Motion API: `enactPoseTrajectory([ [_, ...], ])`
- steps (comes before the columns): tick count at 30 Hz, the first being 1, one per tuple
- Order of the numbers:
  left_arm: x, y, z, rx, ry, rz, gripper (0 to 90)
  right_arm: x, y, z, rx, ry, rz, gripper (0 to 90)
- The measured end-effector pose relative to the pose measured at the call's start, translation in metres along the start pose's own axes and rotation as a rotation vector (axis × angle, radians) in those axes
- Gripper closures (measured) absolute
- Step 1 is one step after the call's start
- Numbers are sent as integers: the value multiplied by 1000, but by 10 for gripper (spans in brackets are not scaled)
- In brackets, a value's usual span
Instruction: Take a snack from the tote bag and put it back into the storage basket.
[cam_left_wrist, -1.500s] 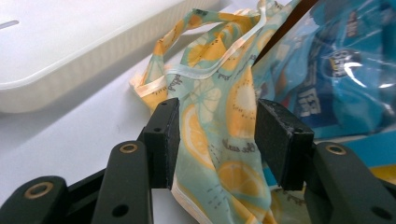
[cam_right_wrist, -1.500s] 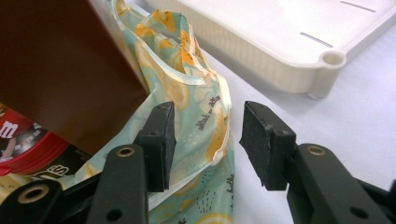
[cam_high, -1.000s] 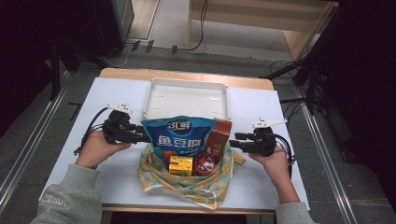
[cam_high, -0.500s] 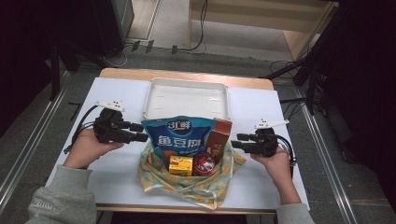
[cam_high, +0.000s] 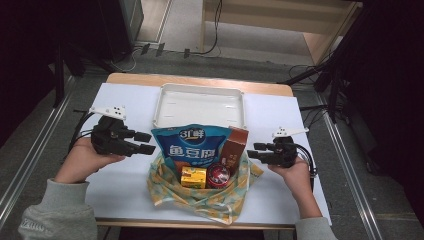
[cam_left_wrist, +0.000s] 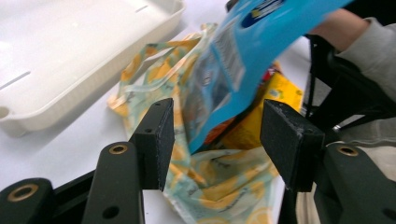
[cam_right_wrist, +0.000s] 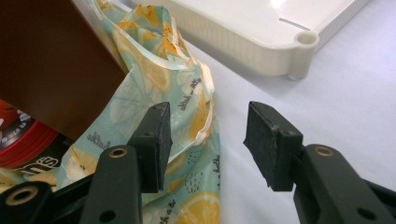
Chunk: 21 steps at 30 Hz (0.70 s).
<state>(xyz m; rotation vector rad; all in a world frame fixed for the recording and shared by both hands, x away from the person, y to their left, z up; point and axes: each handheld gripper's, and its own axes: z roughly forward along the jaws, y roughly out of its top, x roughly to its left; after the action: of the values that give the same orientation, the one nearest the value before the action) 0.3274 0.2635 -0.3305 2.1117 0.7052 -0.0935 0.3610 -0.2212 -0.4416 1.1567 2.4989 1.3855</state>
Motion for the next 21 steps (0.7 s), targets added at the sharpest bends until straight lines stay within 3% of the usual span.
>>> enactPoseTrajectory([
  [3,-6,5,-2,-19,8,21,459,0,0,0,2,-2,-2,514],
  [7,-13,11,3,1,-4,43,462,0,0,1,5,-4,0,513],
  [21,-14,40,24,44,-29,61,469,-2,-1,2,7,-12,7,510],
])
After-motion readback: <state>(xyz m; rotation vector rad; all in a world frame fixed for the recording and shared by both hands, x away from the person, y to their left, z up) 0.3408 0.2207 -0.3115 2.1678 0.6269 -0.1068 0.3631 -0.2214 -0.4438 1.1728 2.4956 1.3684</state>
